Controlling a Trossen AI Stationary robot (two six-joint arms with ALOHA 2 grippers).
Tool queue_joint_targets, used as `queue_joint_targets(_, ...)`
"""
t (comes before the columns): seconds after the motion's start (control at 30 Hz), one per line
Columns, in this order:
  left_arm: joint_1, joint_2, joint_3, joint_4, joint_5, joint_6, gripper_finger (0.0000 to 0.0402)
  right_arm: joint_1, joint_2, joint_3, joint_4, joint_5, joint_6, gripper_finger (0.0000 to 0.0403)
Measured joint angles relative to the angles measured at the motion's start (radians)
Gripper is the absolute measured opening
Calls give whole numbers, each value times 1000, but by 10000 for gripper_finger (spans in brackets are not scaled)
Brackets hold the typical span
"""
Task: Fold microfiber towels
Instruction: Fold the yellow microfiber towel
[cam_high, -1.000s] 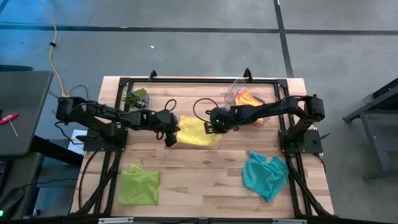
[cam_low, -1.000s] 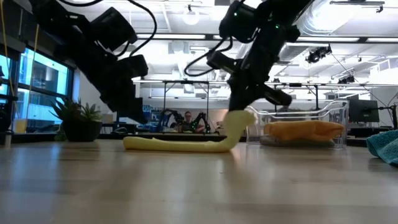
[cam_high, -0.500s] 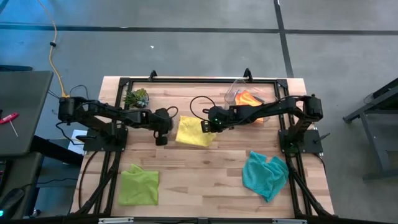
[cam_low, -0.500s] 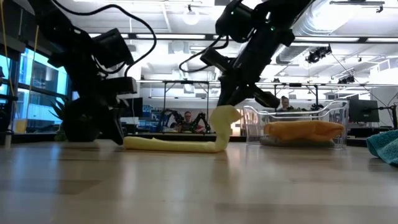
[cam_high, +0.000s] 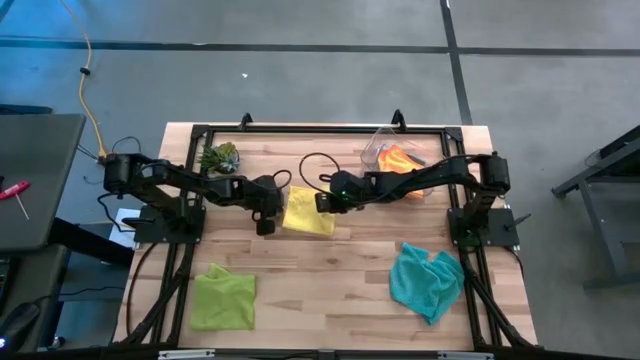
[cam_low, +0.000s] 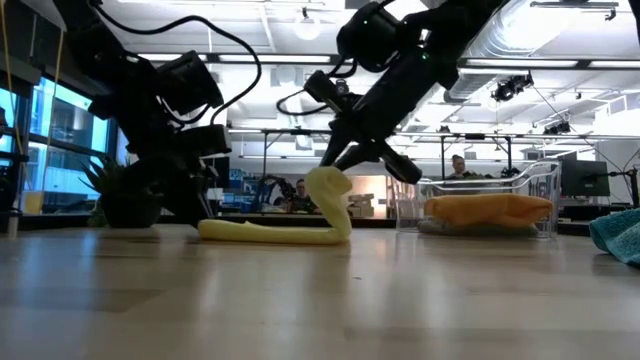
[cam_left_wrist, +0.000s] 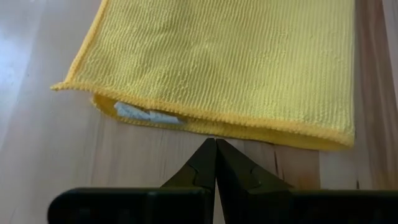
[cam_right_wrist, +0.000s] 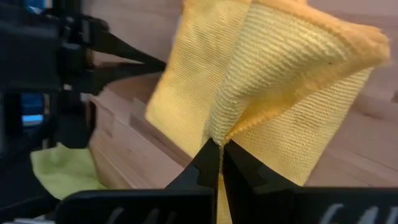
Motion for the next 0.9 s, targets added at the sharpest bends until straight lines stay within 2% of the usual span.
queue_joint_targets(0.33, -2, 5, -3, 44, 2, -3, 0, 4, 23, 0, 30, 15, 13, 0)
queue_joint_targets(0.47, -2, 5, -3, 45, 2, -6, 0, 5, 26, 0, 37, 13, 5, 17)
queue_joint_targets(0.6, -2, 5, -3, 45, 2, -16, 0, 2, 27, 0, 60, -9, -5, 67)
queue_joint_targets(0.9, -2, 5, -3, 46, 2, -18, 0, -21, 22, 0, 228, -87, -32, 225)
